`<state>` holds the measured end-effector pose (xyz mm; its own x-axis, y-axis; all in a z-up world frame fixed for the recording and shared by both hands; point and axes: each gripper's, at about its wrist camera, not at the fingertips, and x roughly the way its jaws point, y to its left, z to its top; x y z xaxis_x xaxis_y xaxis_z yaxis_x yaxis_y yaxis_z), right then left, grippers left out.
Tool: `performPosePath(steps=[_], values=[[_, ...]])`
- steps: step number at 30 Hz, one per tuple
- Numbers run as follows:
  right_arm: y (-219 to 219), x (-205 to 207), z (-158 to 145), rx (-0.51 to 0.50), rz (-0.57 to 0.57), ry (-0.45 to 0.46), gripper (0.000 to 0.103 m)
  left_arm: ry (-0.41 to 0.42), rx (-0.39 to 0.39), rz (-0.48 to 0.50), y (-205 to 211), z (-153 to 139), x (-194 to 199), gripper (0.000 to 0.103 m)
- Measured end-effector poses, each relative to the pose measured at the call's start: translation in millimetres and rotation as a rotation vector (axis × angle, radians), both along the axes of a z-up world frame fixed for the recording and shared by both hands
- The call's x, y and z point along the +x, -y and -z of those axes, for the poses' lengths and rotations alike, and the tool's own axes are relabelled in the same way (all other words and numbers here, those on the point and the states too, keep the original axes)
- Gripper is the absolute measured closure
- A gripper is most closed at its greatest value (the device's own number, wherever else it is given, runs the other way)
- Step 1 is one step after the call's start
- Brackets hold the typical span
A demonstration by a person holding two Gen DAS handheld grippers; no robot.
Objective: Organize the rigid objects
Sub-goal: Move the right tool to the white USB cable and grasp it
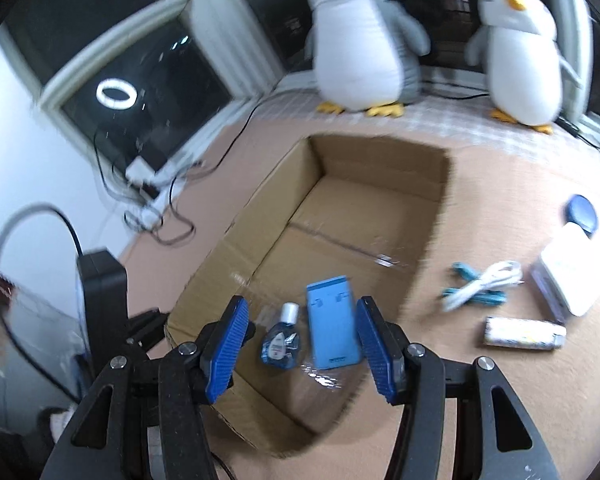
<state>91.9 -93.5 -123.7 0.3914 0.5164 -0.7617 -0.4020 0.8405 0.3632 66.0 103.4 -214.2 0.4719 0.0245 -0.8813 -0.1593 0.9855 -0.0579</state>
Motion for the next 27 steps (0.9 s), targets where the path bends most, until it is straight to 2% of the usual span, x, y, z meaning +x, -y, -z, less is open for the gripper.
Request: performPosePath(steps=[7,11,15,22,27], values=[[64.8,15.3,-2.9,0.025,0.166,-0.034,0.051,0.001,0.001,-0.001,0.4,0.2,0.5,0.049],[82.4,35.5,3.9,-0.039,0.214,-0.041,0.053,0.001,0.001,0.0,0.4,0.3,0.4,0.049],[79.6,61.6,12.2,-0.101,0.202,-0.048,0.075,0.004,0.0,0.001,0.4,0.4,0.3,0.049],[62.8,103.1,34.3,-0.184,0.146,-0.072,0.077,0.005,-0.003,-0.001,0.5,0.6,0.4,0.049],[54.5,120.2,56.7,-0.221,0.103,-0.138,0.077,0.006,-0.005,-0.002,0.7,0.8,0.7,0.049]])
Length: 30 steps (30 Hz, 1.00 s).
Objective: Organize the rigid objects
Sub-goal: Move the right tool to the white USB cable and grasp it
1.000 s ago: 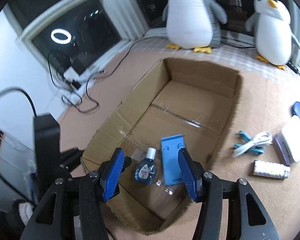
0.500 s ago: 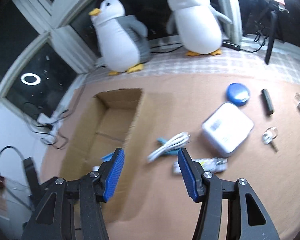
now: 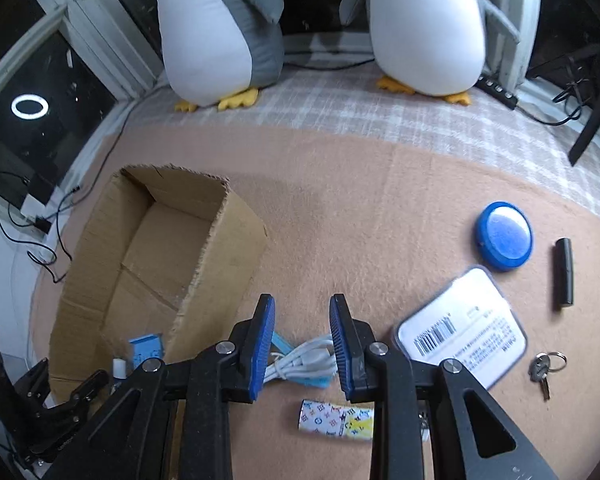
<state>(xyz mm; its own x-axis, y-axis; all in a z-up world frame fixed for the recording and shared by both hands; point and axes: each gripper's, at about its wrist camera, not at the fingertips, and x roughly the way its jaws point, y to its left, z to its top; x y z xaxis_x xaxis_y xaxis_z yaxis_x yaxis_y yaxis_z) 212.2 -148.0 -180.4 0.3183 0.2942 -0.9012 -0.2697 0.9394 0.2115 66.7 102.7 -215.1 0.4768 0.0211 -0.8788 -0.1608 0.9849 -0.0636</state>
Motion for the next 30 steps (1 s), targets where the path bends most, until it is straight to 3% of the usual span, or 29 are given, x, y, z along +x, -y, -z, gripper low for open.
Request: performPosePath(steps=[4,12,22,30], values=[[2.3,-0.2,9.1,0.024,-0.02,-0.052,0.078,0.001,-0.001,-0.001,0.1,0.1,0.1,0.049],[3.7,-31.9,-2.3,0.034,-0.102,-0.064,0.08,0.001,0.0,0.002,0.2,0.8,-0.4,0.049],[-2.4,-77.2,5.9,-0.032,-0.22,-0.091,0.08,0.003,0.0,0.002,0.2,1.0,-0.2,0.049],[-6.2,-113.9,18.4,-0.057,-0.298,-0.141,0.089,0.003,0.001,0.004,-0.6,1.1,0.0,0.049]])
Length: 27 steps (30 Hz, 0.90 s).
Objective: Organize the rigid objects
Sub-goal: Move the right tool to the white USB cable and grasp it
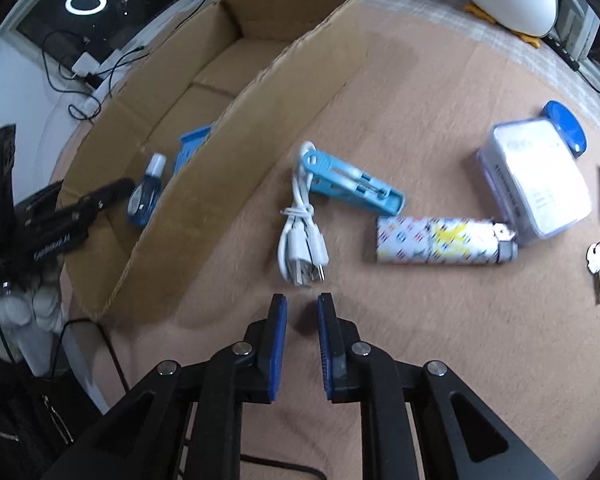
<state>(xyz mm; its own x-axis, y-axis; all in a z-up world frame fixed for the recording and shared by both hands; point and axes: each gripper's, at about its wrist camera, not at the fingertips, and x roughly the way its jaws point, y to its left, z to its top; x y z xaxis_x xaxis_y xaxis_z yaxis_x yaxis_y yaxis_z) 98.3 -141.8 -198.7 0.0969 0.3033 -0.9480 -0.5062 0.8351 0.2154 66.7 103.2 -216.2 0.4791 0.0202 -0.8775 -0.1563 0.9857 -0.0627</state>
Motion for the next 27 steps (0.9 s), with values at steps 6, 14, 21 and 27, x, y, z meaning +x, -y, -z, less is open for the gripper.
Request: performPosePath(steps=[6,14,21,27], values=[[10.9,-3.2,-20.2,0.05,0.032,0.061,0.076,0.0,0.0,0.0,-0.1,0.2,-0.3,0.049],[-19.0,10.0,-10.1,0.0,0.022,0.122,0.069,0.001,0.001,0.002,-1.2,0.2,-0.4,0.049],[-34.3,17.9,-1.7,-0.028,0.025,0.142,0.069,0.002,-0.002,0.0,-2.2,0.3,-0.9,0.049],[-34.6,13.5,0.5,-0.073,0.015,0.161,0.081,0.003,-0.002,-0.001,-2.3,0.5,-1.0,0.049]])
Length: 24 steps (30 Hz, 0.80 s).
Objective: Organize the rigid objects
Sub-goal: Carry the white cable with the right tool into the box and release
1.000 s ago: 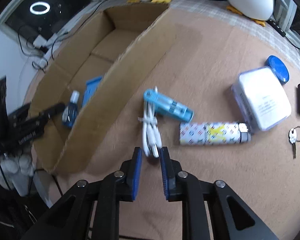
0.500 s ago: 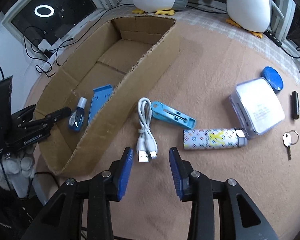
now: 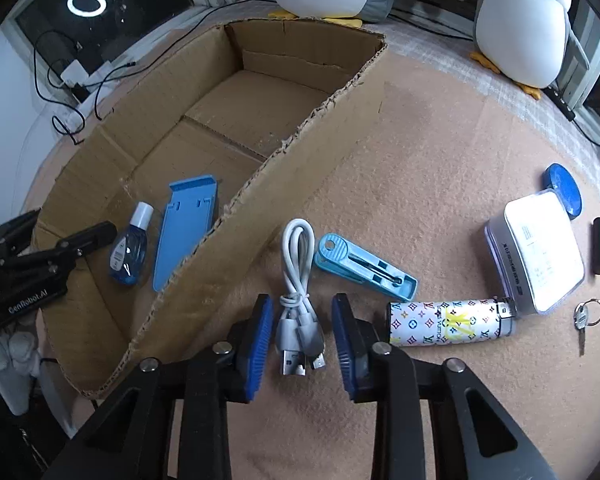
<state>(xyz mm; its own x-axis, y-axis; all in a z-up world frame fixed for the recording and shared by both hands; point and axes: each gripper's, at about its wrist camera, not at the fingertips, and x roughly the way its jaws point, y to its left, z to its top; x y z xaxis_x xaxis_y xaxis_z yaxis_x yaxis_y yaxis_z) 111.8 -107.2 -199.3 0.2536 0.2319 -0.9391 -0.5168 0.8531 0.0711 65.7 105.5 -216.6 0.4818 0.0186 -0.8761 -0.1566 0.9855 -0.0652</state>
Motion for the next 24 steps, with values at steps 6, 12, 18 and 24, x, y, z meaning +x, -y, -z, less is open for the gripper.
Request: performPosePath(steps=[6,12,18,24], values=[[2.3,-4.4,0.0,-0.01,0.0,-0.004,0.082,0.0,0.0,0.0,-0.3,0.0,0.2,0.049],[16.7,-14.7,-5.9,0.024,0.026,-0.011,0.083,0.001,-0.001,0.0,-0.2,0.2,-0.1,0.049],[42.4,-25.1,-27.6,0.108,0.111,0.005,0.083,0.001,-0.001,-0.001,0.0,0.4,-0.5,0.049],[41.8,-23.4,-67.5,0.173,0.118,0.078,0.083,0.002,-0.001,0.0,-0.1,0.5,-0.5,0.049]])
